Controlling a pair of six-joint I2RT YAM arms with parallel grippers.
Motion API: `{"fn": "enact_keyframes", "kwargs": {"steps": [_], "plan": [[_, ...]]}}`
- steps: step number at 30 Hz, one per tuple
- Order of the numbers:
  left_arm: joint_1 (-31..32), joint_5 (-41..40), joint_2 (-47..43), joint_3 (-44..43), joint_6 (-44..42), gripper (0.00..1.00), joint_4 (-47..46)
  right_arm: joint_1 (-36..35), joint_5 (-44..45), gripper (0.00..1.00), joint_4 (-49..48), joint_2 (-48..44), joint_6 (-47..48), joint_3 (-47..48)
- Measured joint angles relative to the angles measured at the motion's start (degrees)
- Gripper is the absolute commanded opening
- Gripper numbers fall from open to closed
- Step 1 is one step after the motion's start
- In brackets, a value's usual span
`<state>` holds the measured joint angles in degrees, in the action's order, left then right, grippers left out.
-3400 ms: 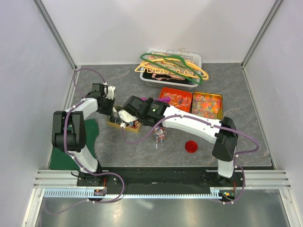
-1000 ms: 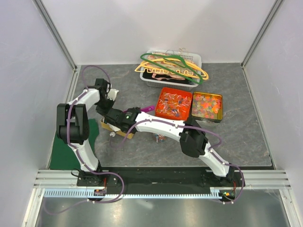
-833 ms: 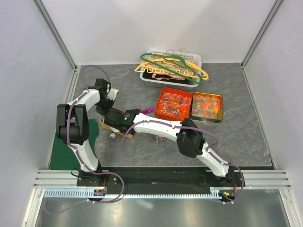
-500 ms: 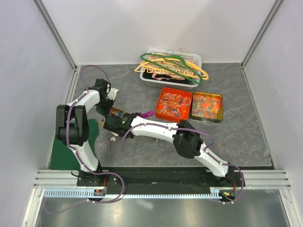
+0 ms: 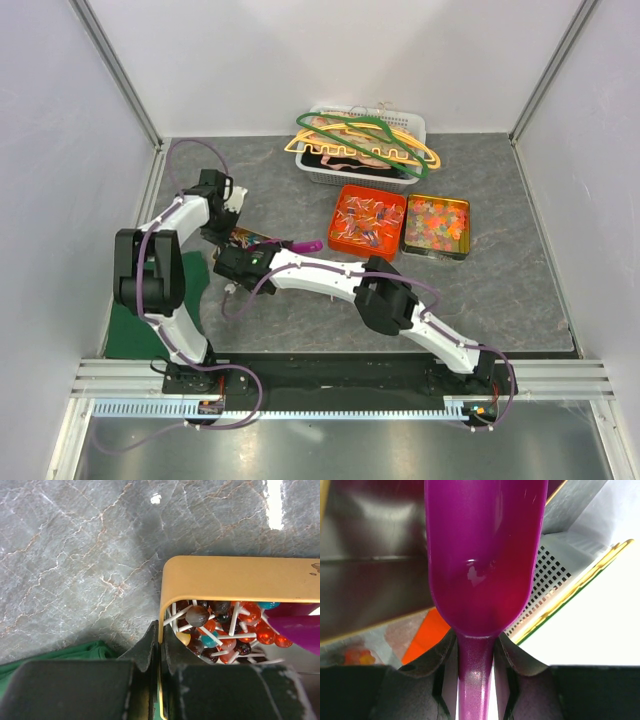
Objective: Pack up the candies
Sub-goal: Pick up the storage box at the center of the board.
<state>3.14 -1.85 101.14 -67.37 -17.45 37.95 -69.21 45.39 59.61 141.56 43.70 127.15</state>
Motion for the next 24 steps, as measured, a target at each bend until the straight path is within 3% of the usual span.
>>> {"fn": "enact_keyframes", "kwargs": {"steps": [24], "plan": [[0.0,-4.6,-7.5,4.1,1.4,0.02,-3.1,-2.0,-5.9,0.0,-1.3,1.7,-5.1,2.4]]}}
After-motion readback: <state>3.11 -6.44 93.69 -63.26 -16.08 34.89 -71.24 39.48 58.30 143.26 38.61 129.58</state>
